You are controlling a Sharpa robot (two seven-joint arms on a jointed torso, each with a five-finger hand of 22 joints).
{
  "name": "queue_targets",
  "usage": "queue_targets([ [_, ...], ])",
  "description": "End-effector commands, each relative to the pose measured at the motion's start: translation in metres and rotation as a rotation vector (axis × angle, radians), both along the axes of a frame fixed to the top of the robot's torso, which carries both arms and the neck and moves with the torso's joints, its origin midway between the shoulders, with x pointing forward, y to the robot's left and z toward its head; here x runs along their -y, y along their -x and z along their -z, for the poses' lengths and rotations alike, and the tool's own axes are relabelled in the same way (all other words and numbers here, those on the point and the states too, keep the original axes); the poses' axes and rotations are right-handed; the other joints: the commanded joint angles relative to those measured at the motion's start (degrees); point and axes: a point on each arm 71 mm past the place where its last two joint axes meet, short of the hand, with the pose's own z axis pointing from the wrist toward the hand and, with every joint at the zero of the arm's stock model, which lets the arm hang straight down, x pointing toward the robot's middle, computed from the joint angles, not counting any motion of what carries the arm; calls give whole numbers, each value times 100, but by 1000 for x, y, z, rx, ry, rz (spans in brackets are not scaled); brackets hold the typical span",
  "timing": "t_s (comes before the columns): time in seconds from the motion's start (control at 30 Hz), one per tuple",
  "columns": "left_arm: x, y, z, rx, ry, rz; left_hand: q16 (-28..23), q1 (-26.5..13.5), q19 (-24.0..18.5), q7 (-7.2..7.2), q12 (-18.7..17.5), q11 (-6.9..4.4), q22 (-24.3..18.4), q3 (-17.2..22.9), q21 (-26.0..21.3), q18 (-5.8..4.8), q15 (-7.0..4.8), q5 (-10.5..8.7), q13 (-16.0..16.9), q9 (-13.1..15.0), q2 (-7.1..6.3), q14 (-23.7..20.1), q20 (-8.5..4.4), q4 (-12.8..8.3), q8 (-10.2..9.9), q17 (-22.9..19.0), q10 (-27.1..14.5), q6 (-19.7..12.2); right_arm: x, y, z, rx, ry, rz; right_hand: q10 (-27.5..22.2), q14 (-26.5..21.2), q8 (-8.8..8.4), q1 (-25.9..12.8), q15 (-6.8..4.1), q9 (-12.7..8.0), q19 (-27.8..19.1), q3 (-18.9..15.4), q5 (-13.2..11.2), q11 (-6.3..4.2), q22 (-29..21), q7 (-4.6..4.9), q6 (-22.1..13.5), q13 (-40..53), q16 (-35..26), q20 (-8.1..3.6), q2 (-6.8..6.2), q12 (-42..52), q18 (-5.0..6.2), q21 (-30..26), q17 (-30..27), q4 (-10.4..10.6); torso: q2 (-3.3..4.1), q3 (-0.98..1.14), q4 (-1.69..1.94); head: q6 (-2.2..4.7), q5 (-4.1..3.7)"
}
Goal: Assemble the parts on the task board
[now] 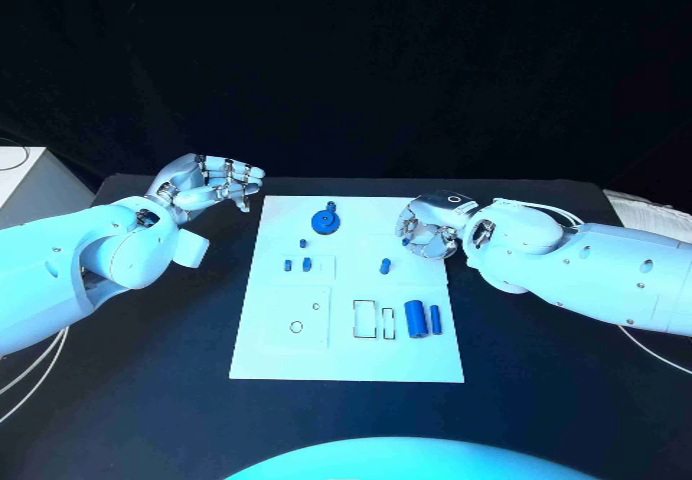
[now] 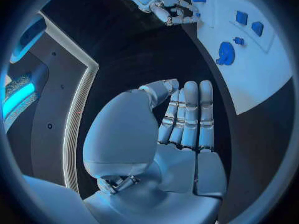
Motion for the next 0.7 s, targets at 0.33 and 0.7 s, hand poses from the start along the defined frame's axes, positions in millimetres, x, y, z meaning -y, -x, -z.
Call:
queue_targets([
  [0.33,3,1,-2,6,30,19,-29,-47,-19,3,-24,3,-13,-31,-28,92,-2,29,-12,-4,15,-22,3,3,26,-12,-27,-47,-3,1,7,3,54,8,365,205,110,13,-35,65,86,280,-111,-60,84,-75,204,-178,-24,-34,203,-138,-18,119,-37,-126,5,15,-8,-5,5],
  [0.7,3,1,-2,4,23,26,-31,-36,3,10,11,-2,-31,-58,-40,94,-3,25,-32,-9,38,14,10,-2,19,-20,46,-81,-6,4,17,-8,62,12,515,203,165,0,-65,109,116,375,-164,-97,146,-108,290,-236,-44,-63,293,-177,-32,193,-77,-192,2,9,6,-29,17],
])
